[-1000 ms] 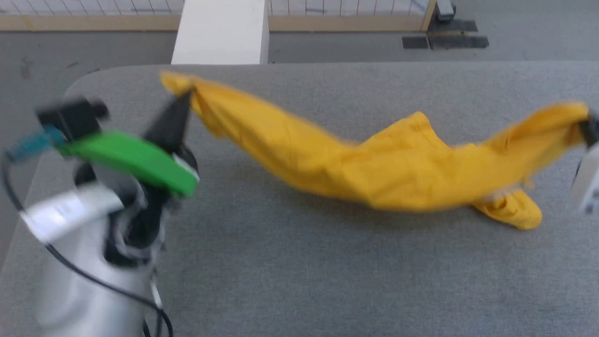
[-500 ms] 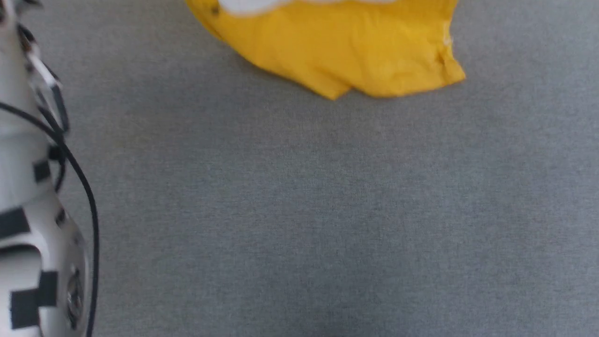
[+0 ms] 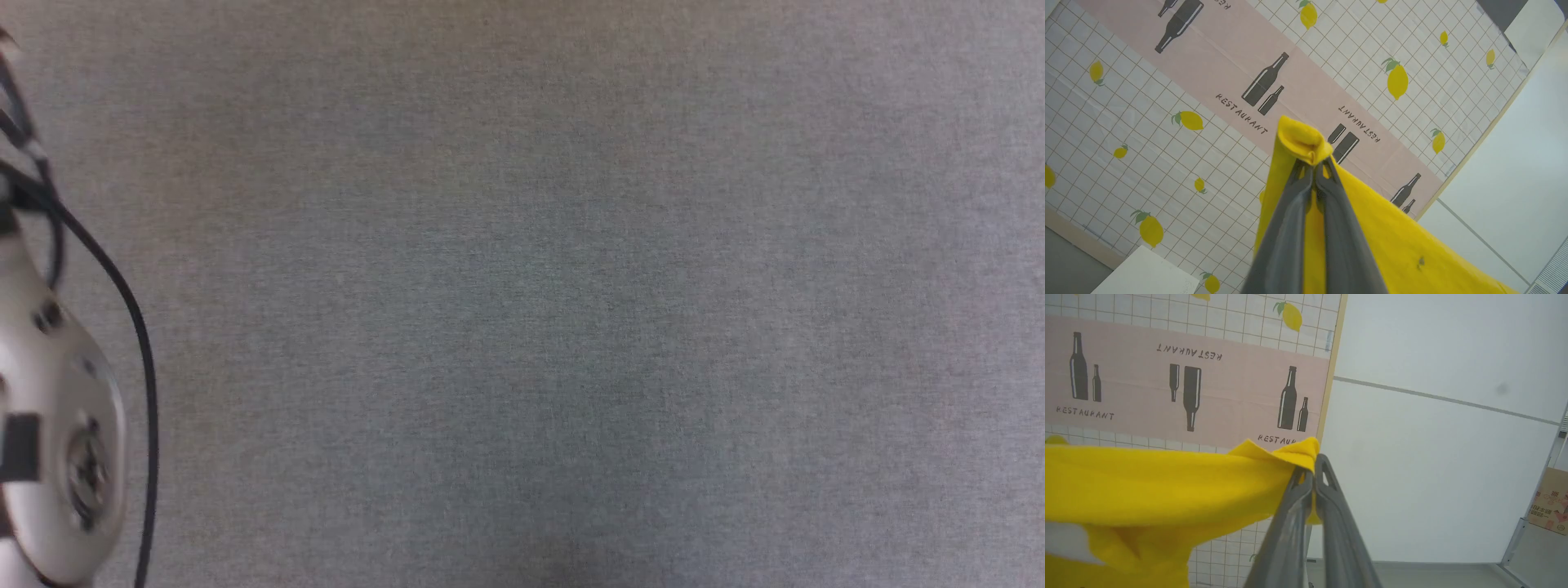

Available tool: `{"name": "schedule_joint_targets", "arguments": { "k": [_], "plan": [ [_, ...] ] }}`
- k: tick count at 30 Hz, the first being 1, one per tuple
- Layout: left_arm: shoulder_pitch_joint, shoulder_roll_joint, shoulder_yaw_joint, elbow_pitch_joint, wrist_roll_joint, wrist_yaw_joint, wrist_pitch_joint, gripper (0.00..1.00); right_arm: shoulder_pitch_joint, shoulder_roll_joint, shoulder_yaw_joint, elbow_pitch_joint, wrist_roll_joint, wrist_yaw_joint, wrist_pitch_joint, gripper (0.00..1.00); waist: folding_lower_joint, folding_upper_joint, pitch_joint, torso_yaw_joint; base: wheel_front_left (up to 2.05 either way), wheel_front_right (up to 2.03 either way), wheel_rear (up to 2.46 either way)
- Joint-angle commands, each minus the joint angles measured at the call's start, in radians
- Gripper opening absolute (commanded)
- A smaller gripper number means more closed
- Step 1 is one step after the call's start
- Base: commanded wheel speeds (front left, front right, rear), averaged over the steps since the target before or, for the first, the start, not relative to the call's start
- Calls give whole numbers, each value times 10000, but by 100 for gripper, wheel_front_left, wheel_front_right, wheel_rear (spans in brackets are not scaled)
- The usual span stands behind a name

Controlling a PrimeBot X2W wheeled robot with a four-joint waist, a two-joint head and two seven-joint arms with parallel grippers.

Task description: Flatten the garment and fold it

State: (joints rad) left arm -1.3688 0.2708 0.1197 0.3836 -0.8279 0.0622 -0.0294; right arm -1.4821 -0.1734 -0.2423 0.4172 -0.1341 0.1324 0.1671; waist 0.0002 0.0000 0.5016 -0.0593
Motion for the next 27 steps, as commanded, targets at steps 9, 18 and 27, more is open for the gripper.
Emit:
{"name": "schedule_joint_targets", "arguments": {
  "k": [9, 18, 27],
  "plan": [
    [4189, 209, -1244, 736, 585, -898, 1007, 0, 3834, -516, 849, 887, 1519, -17, 1239, 0, -2, 0, -1276, 222, 0, 0, 0],
    [9500, -35, -2134, -948, 536, -824, 2098, 0, 9817, -806, 180, -2118, 3062, -17, 3703, 0, -2, 0, -2783, 334, 0, 0, 0],
    [13663, -69, -2356, -3228, 242, 185, 3165, 0, 14425, 824, -1984, -5348, 3011, -17, 5161, 0, -2, 0, -3623, 403, 0, 0, 0]
  ]
}}
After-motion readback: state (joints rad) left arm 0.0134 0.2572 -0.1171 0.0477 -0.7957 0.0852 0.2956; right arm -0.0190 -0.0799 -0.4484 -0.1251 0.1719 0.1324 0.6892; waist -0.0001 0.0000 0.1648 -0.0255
